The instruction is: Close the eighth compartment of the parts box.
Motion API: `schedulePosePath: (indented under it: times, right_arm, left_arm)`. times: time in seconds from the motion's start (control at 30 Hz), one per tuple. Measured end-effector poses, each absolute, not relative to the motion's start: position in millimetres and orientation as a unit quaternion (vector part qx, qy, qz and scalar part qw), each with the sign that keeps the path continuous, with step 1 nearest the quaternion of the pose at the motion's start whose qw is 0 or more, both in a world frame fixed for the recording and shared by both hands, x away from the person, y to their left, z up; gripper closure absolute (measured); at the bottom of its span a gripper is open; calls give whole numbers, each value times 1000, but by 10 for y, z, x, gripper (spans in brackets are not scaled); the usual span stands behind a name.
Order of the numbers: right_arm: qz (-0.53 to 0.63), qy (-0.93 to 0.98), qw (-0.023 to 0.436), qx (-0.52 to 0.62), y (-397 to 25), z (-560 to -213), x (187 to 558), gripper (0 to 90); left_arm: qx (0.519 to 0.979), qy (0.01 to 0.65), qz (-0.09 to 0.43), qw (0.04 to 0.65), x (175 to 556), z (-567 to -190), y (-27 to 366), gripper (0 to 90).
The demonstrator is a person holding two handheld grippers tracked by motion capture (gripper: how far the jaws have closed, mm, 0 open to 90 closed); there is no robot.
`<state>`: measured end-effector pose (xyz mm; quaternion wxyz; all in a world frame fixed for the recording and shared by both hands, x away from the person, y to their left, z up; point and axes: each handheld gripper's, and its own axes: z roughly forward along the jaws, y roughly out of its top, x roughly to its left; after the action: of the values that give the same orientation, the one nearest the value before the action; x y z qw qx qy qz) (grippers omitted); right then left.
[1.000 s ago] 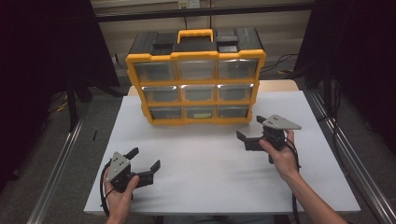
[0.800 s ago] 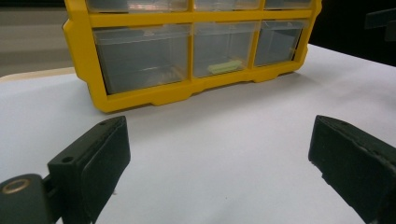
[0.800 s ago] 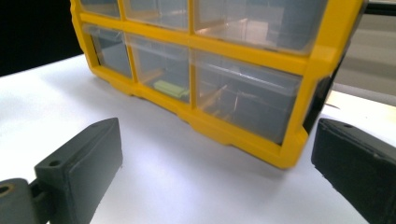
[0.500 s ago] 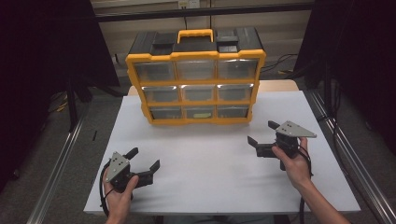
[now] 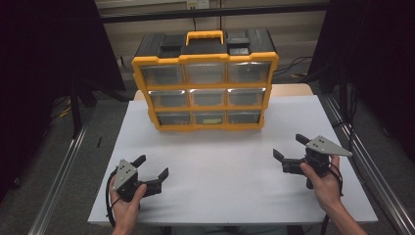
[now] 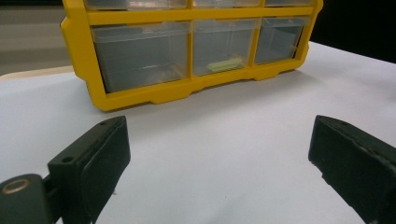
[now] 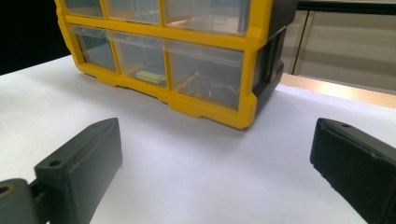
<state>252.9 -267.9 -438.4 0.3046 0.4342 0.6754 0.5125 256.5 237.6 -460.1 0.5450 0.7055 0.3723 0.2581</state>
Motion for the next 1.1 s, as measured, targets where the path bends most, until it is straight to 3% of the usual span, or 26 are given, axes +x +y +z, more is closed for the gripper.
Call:
schedulePosePath:
  times: [1.1]
  right_arm:
    - [486, 657, 318, 479, -3164, -4562, 1902, 18]
  left_arm:
    - [705, 382, 254, 541, 2560, -4606, 2400, 56]
